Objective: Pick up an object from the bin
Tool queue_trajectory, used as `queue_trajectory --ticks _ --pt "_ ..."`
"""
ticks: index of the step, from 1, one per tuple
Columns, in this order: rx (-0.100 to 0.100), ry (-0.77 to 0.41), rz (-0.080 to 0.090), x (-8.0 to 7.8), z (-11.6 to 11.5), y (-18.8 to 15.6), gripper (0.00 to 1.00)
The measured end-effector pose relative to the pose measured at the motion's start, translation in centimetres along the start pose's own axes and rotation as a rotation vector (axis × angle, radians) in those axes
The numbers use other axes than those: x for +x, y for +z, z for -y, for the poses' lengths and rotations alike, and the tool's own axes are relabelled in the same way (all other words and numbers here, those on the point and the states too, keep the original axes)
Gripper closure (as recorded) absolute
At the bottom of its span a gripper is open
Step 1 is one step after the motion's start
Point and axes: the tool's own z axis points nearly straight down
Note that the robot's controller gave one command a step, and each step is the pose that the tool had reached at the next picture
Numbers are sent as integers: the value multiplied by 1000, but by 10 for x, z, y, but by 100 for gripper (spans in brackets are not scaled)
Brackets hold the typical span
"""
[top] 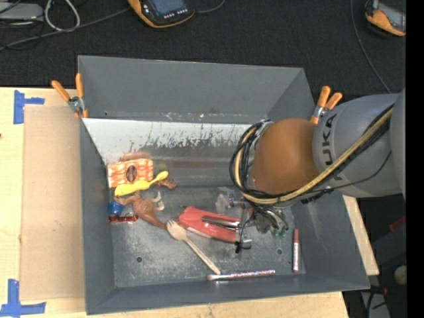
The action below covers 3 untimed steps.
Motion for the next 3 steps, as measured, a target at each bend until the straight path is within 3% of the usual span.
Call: queue_trajectory --ticks 1,2,3 --pt "0 -166 6 -42 -28 21 0" --pt "-1 46 5 -44 -12 23 100" --pt "-1 47 5 -44 -12 23 100"
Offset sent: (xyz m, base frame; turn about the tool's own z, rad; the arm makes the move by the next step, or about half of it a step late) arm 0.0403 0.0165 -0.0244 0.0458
